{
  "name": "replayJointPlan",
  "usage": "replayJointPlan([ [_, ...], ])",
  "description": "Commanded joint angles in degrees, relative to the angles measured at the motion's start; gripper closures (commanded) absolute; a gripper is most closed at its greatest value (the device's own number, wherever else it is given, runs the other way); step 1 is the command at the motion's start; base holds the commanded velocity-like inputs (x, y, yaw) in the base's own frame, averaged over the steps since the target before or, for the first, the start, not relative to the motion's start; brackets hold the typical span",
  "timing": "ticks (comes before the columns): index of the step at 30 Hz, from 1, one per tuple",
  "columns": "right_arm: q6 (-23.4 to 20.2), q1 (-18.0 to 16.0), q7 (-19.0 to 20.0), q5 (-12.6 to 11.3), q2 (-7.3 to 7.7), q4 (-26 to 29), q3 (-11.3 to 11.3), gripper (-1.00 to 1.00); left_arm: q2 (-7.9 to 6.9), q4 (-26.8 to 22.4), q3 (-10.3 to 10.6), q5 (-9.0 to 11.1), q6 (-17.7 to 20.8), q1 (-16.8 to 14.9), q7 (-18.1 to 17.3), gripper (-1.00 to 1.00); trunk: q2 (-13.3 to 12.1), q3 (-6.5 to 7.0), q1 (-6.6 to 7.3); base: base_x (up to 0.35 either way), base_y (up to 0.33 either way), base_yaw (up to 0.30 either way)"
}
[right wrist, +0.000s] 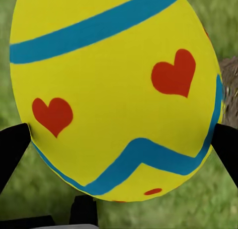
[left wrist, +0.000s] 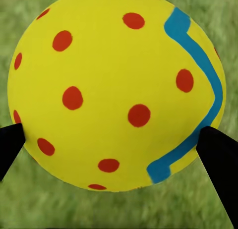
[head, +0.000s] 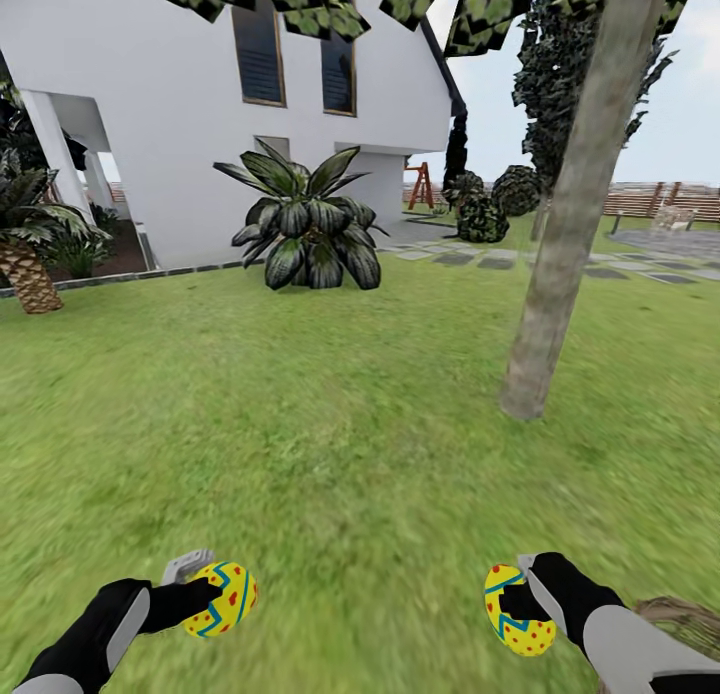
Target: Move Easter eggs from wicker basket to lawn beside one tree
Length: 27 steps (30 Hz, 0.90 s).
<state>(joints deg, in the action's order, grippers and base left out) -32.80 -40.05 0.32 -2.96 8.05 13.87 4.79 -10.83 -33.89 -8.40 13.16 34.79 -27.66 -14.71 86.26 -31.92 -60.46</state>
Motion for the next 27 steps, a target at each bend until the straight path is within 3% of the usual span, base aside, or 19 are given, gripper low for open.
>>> replayJointPlan([
  [1,-0.34,-0.03,0.03,-0.29,0.04,0.1,0.48,1.0,0.02,-0.03,-0.22,0.12,0.36,-0.03,-0.23,1.0,0.03,-0.06,-0.02,0.22,0.291,-0.187],
  [27,-0.43,-0.03,0.09,-0.29,0.21,0.1,0.43,1.0,0.01,0.04,-0.25,0.11,0.36,-0.03,-0.23,1.0,0.03,-0.06,-0.02,0.22,0.291,-0.294],
])
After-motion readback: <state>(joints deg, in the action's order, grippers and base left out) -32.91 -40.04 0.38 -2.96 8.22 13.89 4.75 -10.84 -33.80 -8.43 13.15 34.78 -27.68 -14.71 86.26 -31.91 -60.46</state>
